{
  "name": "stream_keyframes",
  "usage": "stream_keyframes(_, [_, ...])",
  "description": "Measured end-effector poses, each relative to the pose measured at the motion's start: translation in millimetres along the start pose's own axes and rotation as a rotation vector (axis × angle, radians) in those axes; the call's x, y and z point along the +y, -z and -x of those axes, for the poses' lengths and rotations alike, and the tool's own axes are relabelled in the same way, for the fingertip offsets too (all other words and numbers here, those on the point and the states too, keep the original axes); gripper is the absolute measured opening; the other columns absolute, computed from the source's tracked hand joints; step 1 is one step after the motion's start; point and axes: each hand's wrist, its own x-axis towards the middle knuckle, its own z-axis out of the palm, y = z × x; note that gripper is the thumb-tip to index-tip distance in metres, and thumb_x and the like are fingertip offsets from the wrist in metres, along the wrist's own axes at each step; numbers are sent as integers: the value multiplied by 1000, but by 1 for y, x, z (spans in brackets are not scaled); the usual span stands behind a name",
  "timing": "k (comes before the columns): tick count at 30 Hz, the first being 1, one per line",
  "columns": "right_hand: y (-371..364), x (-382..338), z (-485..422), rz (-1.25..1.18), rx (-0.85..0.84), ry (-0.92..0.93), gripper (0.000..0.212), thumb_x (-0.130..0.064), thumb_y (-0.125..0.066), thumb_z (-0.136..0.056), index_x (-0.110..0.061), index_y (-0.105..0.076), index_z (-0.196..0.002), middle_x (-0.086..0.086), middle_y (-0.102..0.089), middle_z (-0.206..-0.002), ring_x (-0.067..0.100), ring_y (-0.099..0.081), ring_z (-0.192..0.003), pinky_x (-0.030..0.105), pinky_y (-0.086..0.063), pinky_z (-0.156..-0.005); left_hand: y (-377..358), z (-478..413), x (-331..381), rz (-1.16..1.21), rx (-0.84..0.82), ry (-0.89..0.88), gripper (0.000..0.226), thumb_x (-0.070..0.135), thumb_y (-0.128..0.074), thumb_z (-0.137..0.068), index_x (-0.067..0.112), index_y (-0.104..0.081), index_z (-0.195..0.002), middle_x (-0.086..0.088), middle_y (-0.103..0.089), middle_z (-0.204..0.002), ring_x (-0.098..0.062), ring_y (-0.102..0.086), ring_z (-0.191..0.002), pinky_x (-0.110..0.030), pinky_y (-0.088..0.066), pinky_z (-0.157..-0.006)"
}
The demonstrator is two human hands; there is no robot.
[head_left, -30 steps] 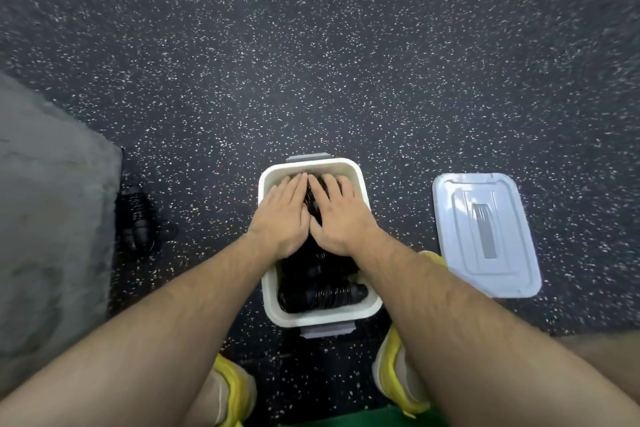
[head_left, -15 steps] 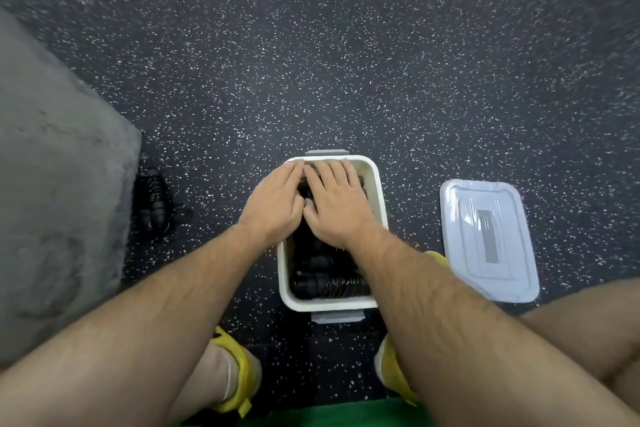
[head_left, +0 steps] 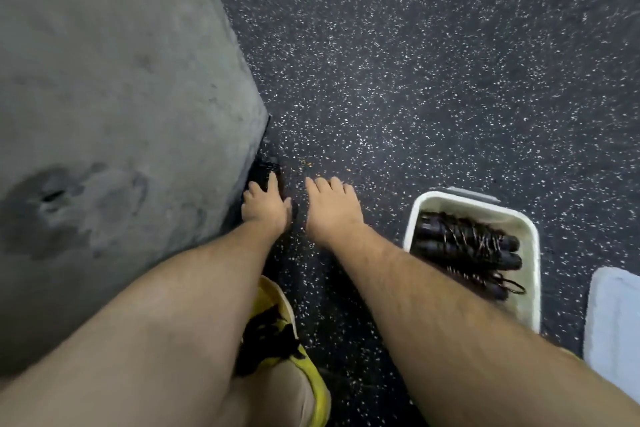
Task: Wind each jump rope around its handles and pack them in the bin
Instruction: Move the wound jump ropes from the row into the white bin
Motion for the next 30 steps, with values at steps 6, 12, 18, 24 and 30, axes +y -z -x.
stream_keyframes(6, [-21, 0, -6, -60, -40, -8, 71, -27, -50, -95, -12, -18, -156, 6, -40, -149, 29, -36, -135, 45, -30, -114, -12, -19, 8, 189, 6, 145, 81, 35, -52, -103, 27, 5, -161, -28, -24, -152, -41, -37, -135, -51, -34, -110])
stream_keyframes(12, [-4, 22, 20, -42, 80, 20, 76, -22, -54, -91, -13, -17, -157, 8, -33, -152, 29, -34, -135, 43, -32, -113, 4, 26, 14, 243, 146, -62, 101, 15, -69, -75, 14, -11, -157, -14, -26, -148, -36, -32, -134, -47, -32, -113])
stream_keyframes(18, [51, 72, 91, 8, 173, 52, 96, -42, -61, -83, -20, -6, -159, 9, -6, -166, 32, -10, -149, 47, -21, -120, 41, 115, 55, 86, 223, -586, 79, 25, -70, -68, 17, -40, -140, -4, -37, -135, -27, -41, -124, -44, -39, -108])
stream_keyframes(24, [64, 125, 188, 16, 147, -20, 70, -50, -65, -75, -16, -45, -134, 4, -52, -130, 27, -48, -117, 41, -42, -100, 40, 200, 109, 2, 111, -887, 77, 27, -66, -67, 18, -41, -139, -1, -36, -131, -23, -39, -122, -38, -36, -107])
stream_keyframes(30, [20, 154, 244, 8, 113, -160, 68, -41, -62, -75, -13, -45, -134, 7, -51, -126, 28, -47, -113, 42, -42, -102, 1, 244, 148, -134, -12, -921, 87, 19, -67, -71, 16, -29, -150, -8, -17, -157, -28, -24, -144, -36, -25, -120])
